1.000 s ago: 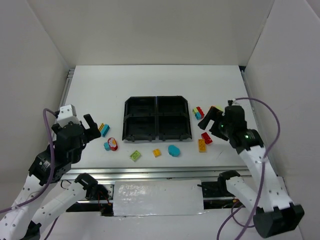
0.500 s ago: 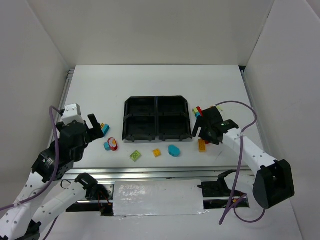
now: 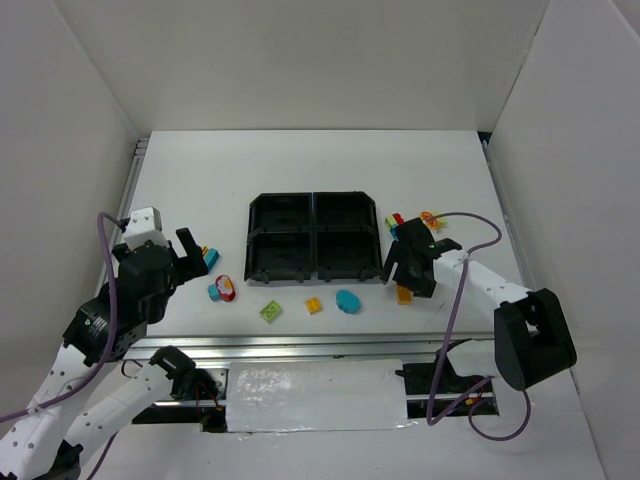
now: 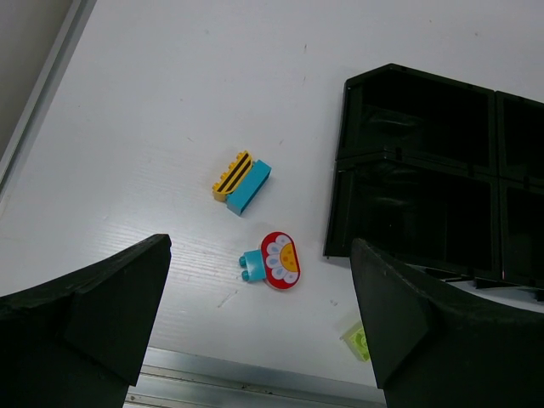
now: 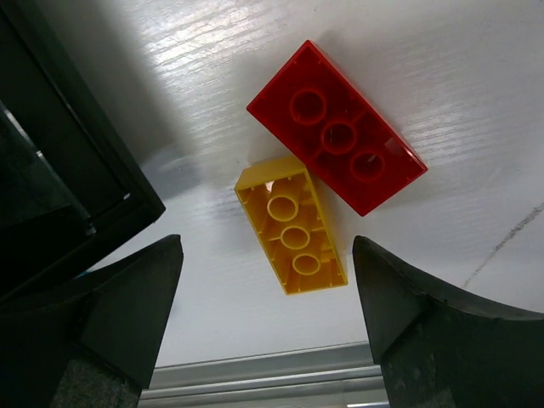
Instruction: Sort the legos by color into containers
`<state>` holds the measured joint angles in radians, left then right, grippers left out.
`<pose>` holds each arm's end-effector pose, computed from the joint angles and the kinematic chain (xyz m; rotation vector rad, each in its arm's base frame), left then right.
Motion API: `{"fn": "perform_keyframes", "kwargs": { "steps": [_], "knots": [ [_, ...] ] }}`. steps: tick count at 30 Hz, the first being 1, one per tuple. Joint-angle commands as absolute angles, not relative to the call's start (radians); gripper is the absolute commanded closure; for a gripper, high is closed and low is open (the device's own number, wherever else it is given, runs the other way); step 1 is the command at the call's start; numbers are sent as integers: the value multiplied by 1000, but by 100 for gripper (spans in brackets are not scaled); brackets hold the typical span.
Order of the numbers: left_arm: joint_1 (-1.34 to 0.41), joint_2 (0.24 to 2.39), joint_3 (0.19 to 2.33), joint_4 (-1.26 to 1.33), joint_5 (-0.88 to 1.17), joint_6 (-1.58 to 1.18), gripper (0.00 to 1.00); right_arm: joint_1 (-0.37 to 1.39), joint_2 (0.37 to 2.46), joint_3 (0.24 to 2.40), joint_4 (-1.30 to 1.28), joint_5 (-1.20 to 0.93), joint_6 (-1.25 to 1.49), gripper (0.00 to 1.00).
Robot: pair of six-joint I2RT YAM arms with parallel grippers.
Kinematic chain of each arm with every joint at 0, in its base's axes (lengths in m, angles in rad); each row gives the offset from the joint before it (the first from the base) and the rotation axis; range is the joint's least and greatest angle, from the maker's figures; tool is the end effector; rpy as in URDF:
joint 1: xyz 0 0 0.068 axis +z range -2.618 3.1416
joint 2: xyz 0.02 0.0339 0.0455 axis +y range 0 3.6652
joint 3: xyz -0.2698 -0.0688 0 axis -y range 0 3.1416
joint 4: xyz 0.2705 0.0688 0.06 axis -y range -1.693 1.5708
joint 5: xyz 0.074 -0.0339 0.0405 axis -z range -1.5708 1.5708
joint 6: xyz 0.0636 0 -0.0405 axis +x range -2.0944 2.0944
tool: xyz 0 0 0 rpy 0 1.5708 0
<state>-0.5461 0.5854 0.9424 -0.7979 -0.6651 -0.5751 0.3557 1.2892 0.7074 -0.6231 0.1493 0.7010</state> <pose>0.1398 -0.0391 0.3604 -0.4364 1.8637 -0.0832 0.2404 0.0792 0.1463 0.5100 2.7030 0.0789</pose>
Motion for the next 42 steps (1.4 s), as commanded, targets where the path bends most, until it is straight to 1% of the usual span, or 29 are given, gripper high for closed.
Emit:
{"fn": "perform_keyframes", "kwargs": {
  "steps": [1,3,5,6,8,9,11,12,13,16,17,19,22,23,24,26,29,32,34,37,38,42],
  "knots": [
    [-542,575,940,-758,-653,-552,0,361,1322,690,-568,150,735,13],
    [-543,569,939,-756,-649,-551,1,362,1331,684,-561,153,741,17],
    [-543,566,940,-755,-647,-549,1,362,1344,684,-563,160,745,19],
    [-543,566,939,-755,-646,-549,1,361,1347,686,-564,158,747,23],
    [-543,565,940,-752,-644,-548,1,362,1350,684,-569,160,752,27],
    [-543,563,939,-753,-643,-548,1,362,1347,683,-568,158,755,33],
    [-543,561,940,-755,-644,-548,1,362,1336,678,-569,167,759,35],
    [-542,561,939,-755,-644,-549,1,362,1333,677,-571,166,759,43],
    [-543,557,939,-753,-644,-549,1,361,1330,676,-572,167,764,47],
    [-543,557,939,-753,-644,-549,0,364,1331,675,-574,166,764,48],
    [-543,555,939,-755,-644,-549,0,364,1333,676,-572,163,762,52],
    [-541,554,940,-755,-646,-549,0,362,1336,675,-572,163,762,63],
    [-543,551,939,-753,-646,-549,1,364,1327,681,-580,164,759,90],
    [-543,551,940,-753,-646,-549,1,362,1321,684,-584,161,759,96],
    [-542,551,939,-752,-646,-549,0,362,1299,687,-592,160,756,100],
    [-541,552,940,-753,-647,-549,1,367,1263,703,-612,163,752,100],
    [-543,555,943,-759,-657,-554,1,367,1143,745,-667,182,749,100],
    [-543,552,943,-764,-672,-560,0,385,1059,819,-733,196,738,100],
    [-543,548,942,-762,-673,-560,1,409,1037,876,-735,161,707,100],
    [-542,555,942,-756,-672,-557,1,439,1075,969,-713,68,658,100],
    [-541,561,940,-758,-670,-557,0,469,1122,995,-712,57,646,100],
    [-541,589,942,-765,-672,-558,0,548,1279,1177,-748,97,600,97]
  ]
}}
